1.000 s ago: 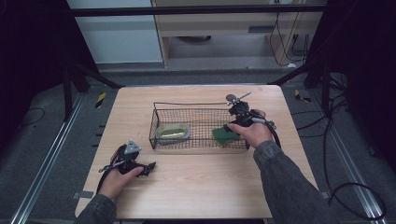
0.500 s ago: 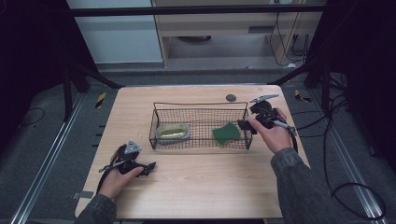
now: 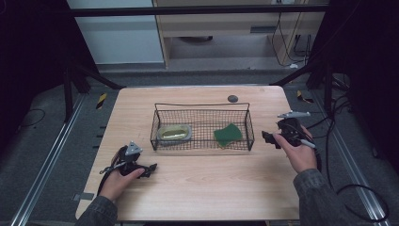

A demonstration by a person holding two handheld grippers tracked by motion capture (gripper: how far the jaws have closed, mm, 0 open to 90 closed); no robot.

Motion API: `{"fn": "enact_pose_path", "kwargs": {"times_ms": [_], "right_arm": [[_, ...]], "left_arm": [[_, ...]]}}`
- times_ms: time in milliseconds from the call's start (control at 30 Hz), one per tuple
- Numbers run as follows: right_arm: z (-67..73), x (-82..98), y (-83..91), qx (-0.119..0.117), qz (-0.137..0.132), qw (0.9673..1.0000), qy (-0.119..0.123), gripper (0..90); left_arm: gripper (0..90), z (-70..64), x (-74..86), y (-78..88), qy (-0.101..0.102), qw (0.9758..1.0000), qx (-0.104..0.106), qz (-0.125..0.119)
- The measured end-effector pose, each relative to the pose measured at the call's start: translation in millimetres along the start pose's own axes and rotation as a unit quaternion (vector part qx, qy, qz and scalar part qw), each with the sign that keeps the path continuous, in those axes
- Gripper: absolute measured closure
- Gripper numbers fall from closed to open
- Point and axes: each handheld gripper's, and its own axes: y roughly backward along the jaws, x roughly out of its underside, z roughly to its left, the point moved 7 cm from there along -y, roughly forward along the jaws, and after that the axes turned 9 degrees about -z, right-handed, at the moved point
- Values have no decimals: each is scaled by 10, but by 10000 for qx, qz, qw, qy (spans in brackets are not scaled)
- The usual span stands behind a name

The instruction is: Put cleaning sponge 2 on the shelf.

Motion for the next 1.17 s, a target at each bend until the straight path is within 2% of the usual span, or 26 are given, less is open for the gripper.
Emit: {"fn": "enact_pose_path", "kwargs": {"times_ms": [167, 367, 500, 633, 733, 833, 867, 933, 1000, 1167], "right_arm": [[-156, 283, -123, 94, 283, 9992, -279, 257], [-243, 479, -276, 179, 517, 9976, -425, 251], [-292, 593, -367, 244, 567, 9961, -633, 226], [-326, 650, -454, 368, 458, 9960, -670, 187], [-332, 709, -517, 388, 474, 9954, -735, 153], [-344, 728, -553, 523, 266, 9964, -608, 129], [-344, 728, -553, 523, 266, 9964, -608, 129], [-324, 742, -586, 516, 182, 9977, -400, 72], [-303, 760, -614, 490, -48, 9981, -358, 47], [-304, 768, -603, 534, -41, 9978, -398, 40]], "left_arm": [[0, 0, 0, 0, 0, 10000, 1, 0], [0, 0, 0, 0, -2, 10000, 1, 1], [0, 0, 0, 0, 0, 10000, 1, 1], [0, 0, 0, 0, 0, 10000, 1, 0], [0, 0, 0, 0, 1, 10000, 1, -1], [0, 1, -1, -1, -4, 10000, 5, 1], [0, 1, -1, -1, -4, 10000, 5, 1], [0, 1, -1, -1, -5, 10000, 6, 0], [0, 2, -1, -2, -5, 10000, 8, -1], [0, 4, -2, -4, -10, 10000, 17, 0]]}}
